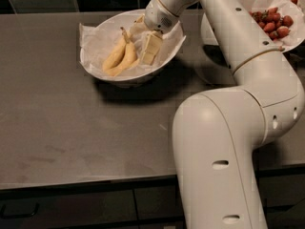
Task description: Pick banana from white bowl
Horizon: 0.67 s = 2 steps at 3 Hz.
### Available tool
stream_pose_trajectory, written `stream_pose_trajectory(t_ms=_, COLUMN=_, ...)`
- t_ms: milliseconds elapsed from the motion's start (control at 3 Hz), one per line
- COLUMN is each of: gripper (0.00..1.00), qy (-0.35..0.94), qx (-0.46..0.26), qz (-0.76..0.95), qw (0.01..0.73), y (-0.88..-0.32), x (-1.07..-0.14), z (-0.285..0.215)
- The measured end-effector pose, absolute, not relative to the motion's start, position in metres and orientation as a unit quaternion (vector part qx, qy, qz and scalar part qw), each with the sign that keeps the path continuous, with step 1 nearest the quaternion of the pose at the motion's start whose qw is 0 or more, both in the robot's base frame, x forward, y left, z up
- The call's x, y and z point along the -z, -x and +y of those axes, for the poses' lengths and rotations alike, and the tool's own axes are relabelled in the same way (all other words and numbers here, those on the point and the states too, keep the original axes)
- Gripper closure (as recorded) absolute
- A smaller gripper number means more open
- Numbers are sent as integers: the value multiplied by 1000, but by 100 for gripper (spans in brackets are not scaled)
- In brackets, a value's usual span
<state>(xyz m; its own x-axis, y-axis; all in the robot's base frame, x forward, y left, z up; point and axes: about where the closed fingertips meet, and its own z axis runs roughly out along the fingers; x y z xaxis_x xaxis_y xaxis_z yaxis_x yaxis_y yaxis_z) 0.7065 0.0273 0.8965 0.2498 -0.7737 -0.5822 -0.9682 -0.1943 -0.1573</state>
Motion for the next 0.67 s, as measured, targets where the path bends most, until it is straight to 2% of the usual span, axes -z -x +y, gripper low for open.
stream_pose_trajectory(t_ms=667, gripper=15, qy=737, qx=-214, qz=597, qw=233, y=-699, x=-871, z=21)
